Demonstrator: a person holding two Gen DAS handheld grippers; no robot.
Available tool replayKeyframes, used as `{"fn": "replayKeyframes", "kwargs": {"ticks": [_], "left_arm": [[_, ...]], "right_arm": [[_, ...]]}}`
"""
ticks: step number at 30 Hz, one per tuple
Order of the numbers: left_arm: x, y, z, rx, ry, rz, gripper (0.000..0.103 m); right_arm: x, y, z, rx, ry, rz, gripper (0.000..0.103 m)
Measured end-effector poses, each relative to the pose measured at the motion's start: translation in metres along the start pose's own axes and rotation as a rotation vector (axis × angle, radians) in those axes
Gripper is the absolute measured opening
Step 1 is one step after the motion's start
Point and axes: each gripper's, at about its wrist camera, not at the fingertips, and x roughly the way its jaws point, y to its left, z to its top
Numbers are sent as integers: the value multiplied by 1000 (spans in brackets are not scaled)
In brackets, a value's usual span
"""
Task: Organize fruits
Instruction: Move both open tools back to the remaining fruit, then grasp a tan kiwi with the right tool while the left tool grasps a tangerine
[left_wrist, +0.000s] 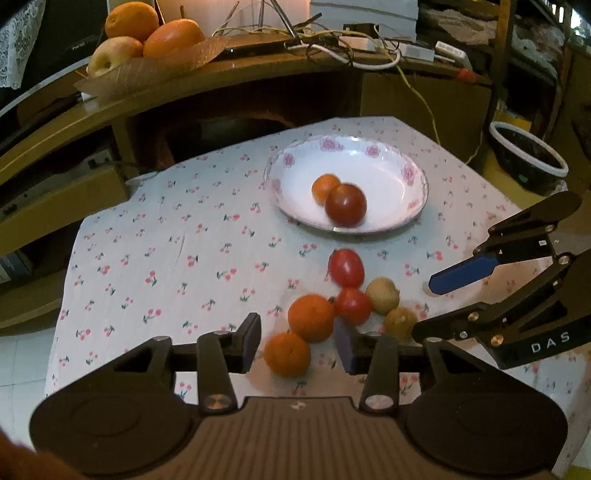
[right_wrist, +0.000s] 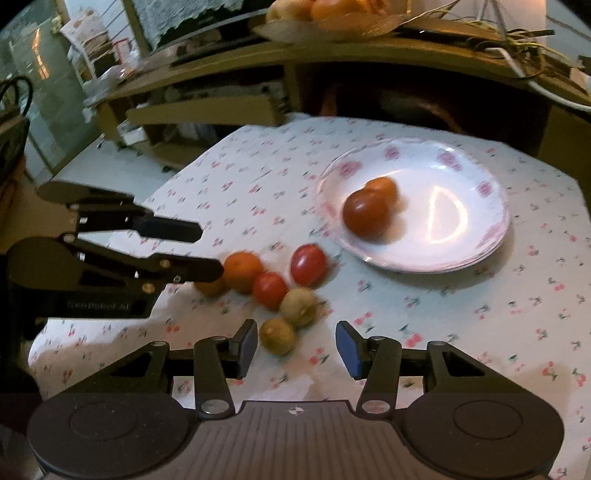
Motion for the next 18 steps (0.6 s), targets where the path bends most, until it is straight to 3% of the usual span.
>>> {"fn": "replayKeyframes", "kwargs": {"ticks": [6, 13, 18], "left_arm": [[9, -6, -10, 66, 35, 9, 49], [20, -1, -13, 50, 48, 28, 50], [29, 5, -16, 17, 59, 15, 51]], "right_arm": [[12, 11, -4, -34, 29, 6, 49], [20, 11, -5, -29, 47, 9, 47], [23, 11, -5, -34, 41, 13, 39]]}}
